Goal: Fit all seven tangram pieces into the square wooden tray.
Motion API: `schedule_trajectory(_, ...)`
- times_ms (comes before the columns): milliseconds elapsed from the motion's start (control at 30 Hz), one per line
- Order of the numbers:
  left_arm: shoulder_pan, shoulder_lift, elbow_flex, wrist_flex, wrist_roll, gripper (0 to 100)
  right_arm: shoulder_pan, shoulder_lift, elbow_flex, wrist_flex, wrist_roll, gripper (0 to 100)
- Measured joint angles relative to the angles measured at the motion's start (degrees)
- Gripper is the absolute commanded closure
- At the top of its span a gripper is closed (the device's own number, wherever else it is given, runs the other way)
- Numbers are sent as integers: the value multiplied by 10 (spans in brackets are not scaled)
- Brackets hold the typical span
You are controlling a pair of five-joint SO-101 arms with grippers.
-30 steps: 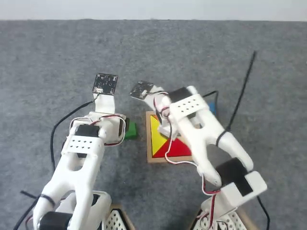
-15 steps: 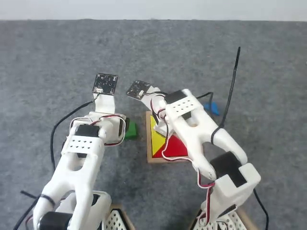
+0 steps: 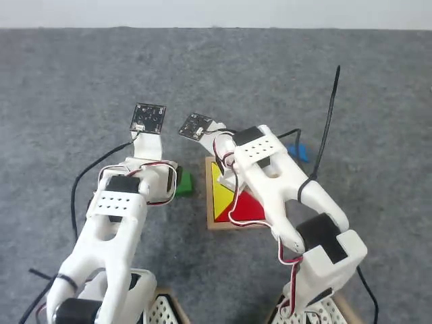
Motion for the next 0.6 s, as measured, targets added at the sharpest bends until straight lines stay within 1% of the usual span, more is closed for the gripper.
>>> schedule_trajectory(133, 0, 0, 0, 0, 0, 813, 15, -11, 0, 0, 0, 764)
schedule_trajectory(200, 13, 0, 0, 0, 0, 813, 22, -28, 0, 0, -3, 764)
schedule_trajectory(300, 32, 0, 8, 0, 0, 813, 33, -60, 0, 0, -26, 764)
schedule_trajectory(433, 40, 0, 7, 0, 1, 813, 49, -115, 30, -33, -80, 764)
schedule_trajectory(600, 40, 0, 7, 0, 0, 813, 110, -140, 106, -103, -161, 764)
